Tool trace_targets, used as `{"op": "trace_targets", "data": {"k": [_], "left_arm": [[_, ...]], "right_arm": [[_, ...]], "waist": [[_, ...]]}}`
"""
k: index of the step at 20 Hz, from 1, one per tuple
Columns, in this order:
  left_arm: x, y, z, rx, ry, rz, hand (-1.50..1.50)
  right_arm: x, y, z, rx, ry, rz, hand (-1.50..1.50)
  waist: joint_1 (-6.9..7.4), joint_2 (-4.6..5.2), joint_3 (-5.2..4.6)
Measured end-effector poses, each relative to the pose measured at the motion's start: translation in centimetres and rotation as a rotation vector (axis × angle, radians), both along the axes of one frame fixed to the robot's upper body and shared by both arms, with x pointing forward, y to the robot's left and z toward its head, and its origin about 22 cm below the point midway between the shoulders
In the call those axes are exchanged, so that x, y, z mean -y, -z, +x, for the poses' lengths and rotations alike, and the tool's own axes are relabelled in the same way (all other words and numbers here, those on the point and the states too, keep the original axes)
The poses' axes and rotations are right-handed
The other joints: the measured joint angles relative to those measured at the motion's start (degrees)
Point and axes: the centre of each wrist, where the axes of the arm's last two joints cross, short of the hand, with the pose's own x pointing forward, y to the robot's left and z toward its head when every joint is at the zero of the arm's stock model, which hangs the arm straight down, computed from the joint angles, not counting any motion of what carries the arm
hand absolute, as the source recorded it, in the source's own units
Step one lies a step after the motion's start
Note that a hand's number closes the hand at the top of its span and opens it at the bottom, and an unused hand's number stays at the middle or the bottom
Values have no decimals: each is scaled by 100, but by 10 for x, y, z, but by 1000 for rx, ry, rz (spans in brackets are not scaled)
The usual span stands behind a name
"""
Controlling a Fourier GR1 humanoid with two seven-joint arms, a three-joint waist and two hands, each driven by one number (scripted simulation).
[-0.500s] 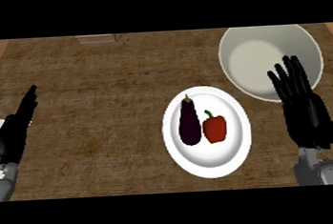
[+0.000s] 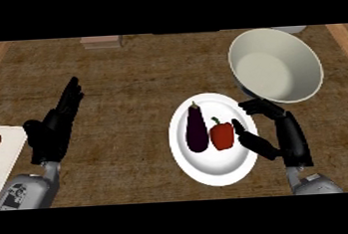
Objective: Pick the bell pepper from the plate and place it in the bowl
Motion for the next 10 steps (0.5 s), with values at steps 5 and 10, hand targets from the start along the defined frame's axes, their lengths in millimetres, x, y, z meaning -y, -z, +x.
{"op": "trace_targets", "data": {"k": [5, 10], "left_arm": [[25, 8, -6, 20, 38, -84, 0], [38, 11, -11, 29, 54, -109, 0]], "right_arm": [[-52, 19, -29, 189, 103, 65, -150], [-80, 2, -50, 322, 157, 8, -150]], "waist": [[0, 4, 41], [7, 4, 45]]}}
